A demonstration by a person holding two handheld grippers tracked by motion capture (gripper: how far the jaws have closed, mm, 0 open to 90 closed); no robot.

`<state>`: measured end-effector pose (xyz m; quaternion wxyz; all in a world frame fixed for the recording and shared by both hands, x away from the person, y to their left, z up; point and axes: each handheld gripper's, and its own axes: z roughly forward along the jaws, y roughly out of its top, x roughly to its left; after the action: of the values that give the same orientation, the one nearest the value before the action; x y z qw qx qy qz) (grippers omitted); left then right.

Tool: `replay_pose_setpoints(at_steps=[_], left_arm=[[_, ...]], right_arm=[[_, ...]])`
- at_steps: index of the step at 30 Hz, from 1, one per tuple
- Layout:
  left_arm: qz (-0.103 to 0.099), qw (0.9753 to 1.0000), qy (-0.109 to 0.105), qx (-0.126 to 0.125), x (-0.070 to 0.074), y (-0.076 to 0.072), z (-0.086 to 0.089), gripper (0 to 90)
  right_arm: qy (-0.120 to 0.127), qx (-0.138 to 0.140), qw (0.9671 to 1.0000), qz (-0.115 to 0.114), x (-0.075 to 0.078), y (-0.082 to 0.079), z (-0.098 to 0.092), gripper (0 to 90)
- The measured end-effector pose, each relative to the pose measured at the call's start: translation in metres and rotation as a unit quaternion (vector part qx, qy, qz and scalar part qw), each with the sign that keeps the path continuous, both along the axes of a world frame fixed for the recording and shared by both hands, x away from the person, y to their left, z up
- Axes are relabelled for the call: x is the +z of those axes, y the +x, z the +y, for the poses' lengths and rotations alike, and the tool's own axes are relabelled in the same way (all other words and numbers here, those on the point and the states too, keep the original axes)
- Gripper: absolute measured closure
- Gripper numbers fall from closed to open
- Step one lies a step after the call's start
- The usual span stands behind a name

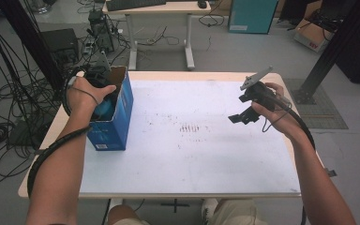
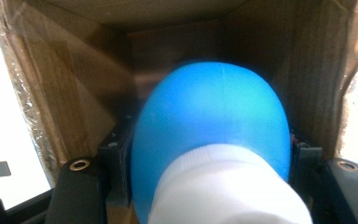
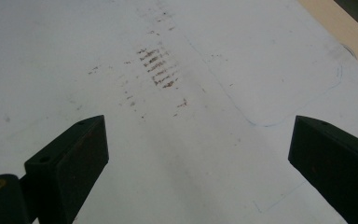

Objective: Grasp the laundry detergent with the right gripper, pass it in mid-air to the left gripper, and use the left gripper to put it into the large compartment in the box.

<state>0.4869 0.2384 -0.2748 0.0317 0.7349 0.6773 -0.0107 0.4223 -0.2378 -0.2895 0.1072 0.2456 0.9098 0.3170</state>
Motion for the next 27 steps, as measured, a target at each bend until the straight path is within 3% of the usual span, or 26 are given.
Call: replay_pose_setpoints(at_steps=[20, 27], left_arm=[[0.0, 1.0, -0.003, -0.004, -0.0004, -0.0004, 0.0006, 36.2], [-0.003, 1.0, -0.002, -0.006, 0.0024, -0.0028, 0.0024, 31.5]], right_arm=[[-0.005, -0.002, 1.0, 0.002, 0.0009, -0.001, 0.0026, 4.9], [-0.006, -0.002, 1.0, 0.003, 0.0011, -0.0005, 0.0022, 4.9]])
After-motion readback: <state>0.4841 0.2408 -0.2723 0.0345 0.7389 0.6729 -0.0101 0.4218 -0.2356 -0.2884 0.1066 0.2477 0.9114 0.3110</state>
